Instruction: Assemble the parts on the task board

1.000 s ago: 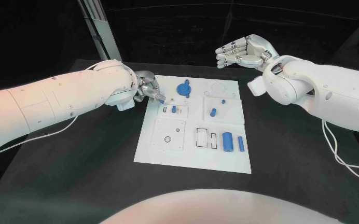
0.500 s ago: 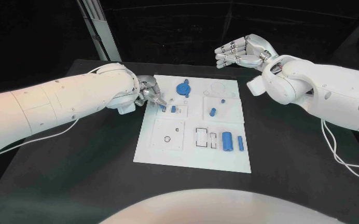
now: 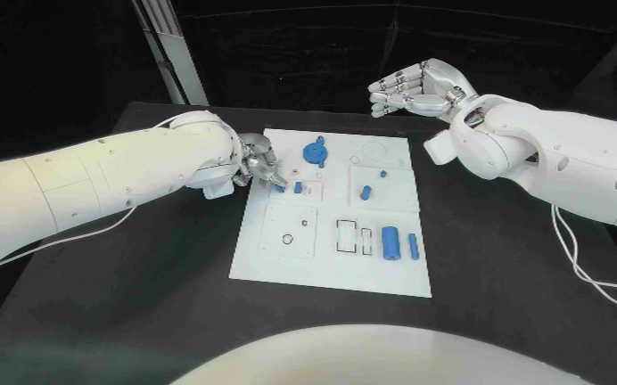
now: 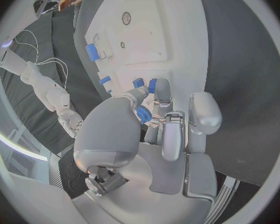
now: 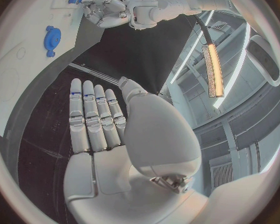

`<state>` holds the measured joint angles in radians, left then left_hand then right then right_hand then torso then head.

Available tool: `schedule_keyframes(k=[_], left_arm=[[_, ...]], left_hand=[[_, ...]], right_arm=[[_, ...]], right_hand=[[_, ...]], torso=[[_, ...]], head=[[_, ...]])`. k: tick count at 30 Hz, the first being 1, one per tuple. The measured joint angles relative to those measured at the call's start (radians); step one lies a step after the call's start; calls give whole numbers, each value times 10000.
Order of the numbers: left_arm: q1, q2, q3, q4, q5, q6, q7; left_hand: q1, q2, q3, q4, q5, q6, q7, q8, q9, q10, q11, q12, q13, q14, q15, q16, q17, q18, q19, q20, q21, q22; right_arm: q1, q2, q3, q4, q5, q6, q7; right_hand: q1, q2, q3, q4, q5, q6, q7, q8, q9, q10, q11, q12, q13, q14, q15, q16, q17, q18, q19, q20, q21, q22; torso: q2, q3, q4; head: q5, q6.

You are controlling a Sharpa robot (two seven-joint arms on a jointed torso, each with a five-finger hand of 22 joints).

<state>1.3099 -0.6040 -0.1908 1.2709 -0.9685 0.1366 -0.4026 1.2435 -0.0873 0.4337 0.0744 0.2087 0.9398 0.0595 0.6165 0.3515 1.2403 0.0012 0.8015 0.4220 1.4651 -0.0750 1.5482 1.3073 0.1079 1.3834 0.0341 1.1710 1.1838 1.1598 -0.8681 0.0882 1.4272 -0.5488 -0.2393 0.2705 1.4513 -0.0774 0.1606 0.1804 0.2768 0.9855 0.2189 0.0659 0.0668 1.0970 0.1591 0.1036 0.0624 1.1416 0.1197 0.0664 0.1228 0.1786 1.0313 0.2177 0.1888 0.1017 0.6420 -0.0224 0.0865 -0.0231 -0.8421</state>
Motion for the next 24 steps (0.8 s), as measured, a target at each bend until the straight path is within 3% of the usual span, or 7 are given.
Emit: schedule_keyframes(k=[3,4,6,24], left_arm=[[6,24,-20,-9,7,42,-19],[9,33,-24,-14,8,52,-25],[18,51,-30,-28,10,71,-36],[35,74,-56,-68,39,97,-109]], left_hand=[[0,0,0,0,0,0,0,0,5,2,0,0,0,0,0,0,0,-1,0,0,0,0],[0,0,0,0,0,-1,1,0,17,142,-122,0,0,0,0,0,0,-1,0,0,0,0],[0,0,0,0,-7,-7,8,1,20,241,-188,0,1,0,0,0,0,-1,0,0,0,0],[-21,6,28,28,42,20,-19,-6,9,270,-185,0,2,0,0,0,0,-1,0,0,-1,-6]], right_arm=[[0,4,0,0,0,3,0],[0,5,0,0,0,4,0],[0,5,0,0,0,5,0],[0,-10,-1,11,0,7,0]], right_hand=[[0,0,0,0,0,0,0,0,0,0,0,0,0,0,0,0,0,0,0,0,0,0],[0,0,0,0,0,0,0,0,0,0,0,0,0,0,0,0,1,0,0,0,0,0],[0,0,0,0,0,0,0,0,0,0,0,0,0,0,0,0,0,-1,0,0,0,0],[0,0,0,0,0,0,0,0,0,0,0,0,0,0,0,0,2,0,0,0,0,-7]], torso=[[-1,0,0],[0,0,0],[0,0,0],[3,0,0]], head=[[3,-9],[6,-12],[8,-14],[-28,-41]])
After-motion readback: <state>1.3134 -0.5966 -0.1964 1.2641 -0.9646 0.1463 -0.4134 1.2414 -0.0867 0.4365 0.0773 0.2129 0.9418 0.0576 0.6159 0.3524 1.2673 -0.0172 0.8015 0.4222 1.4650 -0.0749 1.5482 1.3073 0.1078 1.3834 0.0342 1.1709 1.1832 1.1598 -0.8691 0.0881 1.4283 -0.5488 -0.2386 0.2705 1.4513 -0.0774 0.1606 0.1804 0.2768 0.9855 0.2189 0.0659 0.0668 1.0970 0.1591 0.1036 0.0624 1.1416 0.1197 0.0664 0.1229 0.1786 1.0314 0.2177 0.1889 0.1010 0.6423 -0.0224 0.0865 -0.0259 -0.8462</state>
